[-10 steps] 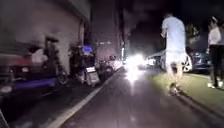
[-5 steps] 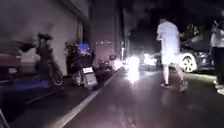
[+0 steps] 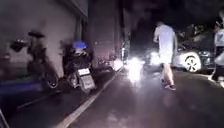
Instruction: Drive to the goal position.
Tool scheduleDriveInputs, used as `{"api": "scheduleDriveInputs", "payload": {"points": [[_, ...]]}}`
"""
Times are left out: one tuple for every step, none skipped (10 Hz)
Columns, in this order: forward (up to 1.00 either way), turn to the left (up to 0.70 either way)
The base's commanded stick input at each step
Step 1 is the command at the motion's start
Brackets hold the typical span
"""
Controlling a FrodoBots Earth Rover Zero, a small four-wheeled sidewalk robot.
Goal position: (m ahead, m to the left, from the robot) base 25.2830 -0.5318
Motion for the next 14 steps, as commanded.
{"api": "scheduleDriveInputs", "payload": {"points": [[0.45,0.00],[0.45,0.00],[0.45,0.00],[0.45,0.00],[0.45,0.00],[0.45,0.00],[0.45,0.00],[0.45,0.00],[0.45,-0.25],[0.45,-0.27],[0.45,-0.21],[0.45,0.00],[0.45,0.00],[0.45,0.00]]}}
